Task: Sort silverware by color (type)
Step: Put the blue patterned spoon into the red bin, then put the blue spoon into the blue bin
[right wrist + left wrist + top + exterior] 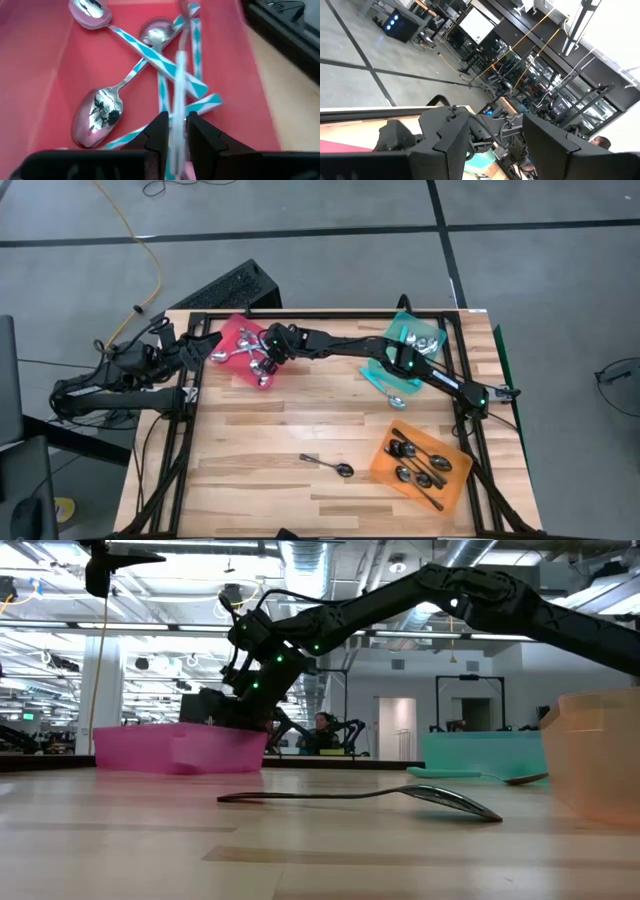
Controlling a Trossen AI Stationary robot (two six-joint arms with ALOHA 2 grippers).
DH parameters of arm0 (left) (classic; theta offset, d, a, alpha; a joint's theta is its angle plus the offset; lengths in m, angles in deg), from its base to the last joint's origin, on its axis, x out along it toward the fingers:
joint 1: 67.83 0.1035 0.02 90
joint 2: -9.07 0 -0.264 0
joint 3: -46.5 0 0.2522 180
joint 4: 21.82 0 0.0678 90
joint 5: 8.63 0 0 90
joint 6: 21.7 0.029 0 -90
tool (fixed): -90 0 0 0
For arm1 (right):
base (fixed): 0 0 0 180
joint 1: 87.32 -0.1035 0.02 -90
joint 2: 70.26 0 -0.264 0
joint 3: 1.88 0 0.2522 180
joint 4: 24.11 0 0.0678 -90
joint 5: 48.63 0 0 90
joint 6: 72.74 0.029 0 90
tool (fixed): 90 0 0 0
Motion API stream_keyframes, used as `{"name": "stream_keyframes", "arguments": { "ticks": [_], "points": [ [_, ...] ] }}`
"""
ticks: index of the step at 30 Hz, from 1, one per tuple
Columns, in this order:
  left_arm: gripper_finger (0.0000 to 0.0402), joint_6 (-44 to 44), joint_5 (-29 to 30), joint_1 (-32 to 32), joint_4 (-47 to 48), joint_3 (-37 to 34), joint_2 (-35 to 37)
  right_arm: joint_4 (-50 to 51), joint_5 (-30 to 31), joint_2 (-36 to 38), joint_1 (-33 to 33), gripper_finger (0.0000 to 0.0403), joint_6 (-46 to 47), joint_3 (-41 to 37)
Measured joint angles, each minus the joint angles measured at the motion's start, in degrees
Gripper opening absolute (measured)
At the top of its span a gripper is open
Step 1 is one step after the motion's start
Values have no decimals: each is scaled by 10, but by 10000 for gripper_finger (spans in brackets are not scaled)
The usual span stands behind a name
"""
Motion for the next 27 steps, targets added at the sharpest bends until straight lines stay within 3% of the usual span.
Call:
{"name": "stream_keyframes", "arguments": {
  "ticks": [20, 27],
  "points": [
    [169, 0, 0, 0, 3, 0, 0, -14, -31, 5, 10, 122, -20, 7],
    [169, 0, 0, 0, 3, 0, 0, -4, -37, 24, 18, 162, -25, 8]
  ]
}}
